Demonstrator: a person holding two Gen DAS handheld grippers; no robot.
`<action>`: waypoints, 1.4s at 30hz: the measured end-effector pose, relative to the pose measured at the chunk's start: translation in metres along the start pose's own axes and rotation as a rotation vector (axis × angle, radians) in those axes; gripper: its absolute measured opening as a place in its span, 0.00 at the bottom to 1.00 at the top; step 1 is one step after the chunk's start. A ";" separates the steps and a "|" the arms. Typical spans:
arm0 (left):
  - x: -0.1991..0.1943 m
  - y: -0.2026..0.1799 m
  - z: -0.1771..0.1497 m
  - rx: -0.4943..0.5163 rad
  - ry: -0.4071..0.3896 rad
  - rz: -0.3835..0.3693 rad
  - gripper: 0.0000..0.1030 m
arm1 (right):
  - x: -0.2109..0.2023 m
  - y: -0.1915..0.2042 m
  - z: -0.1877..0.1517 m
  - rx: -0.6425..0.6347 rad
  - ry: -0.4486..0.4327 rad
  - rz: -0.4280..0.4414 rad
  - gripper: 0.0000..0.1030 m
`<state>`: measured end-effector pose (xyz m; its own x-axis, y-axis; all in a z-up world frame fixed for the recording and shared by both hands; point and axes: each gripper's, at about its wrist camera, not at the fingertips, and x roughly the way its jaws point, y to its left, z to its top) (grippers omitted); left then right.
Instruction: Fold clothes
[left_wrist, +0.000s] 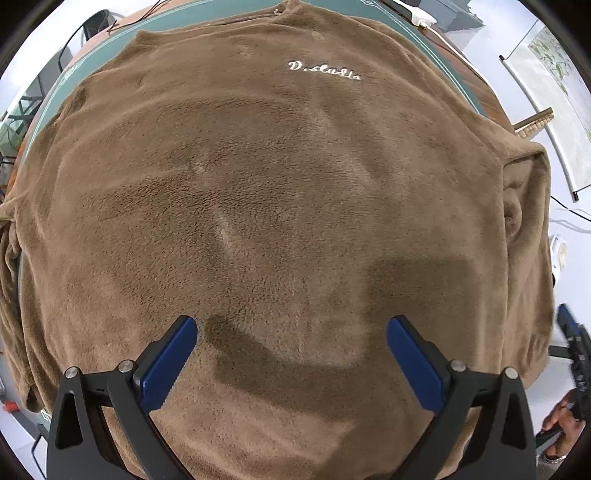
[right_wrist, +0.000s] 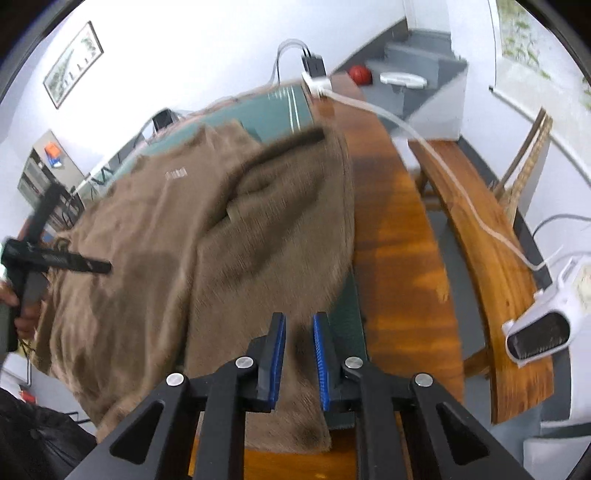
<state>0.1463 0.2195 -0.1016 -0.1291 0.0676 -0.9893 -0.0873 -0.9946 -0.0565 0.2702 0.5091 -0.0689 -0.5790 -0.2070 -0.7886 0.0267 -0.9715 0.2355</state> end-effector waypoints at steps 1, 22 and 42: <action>-0.002 0.009 -0.004 -0.004 0.000 -0.001 1.00 | -0.006 0.003 0.006 -0.005 -0.018 0.015 0.17; -0.015 0.088 -0.024 -0.010 0.017 -0.021 1.00 | 0.024 -0.068 -0.009 0.363 0.010 0.073 0.55; -0.020 0.135 -0.041 -0.054 0.039 -0.028 1.00 | 0.107 -0.064 0.110 0.249 0.021 0.220 0.55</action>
<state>0.1772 0.0807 -0.0944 -0.0884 0.0934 -0.9917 -0.0367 -0.9952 -0.0904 0.1169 0.5616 -0.1057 -0.5646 -0.4140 -0.7141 -0.0523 -0.8455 0.5315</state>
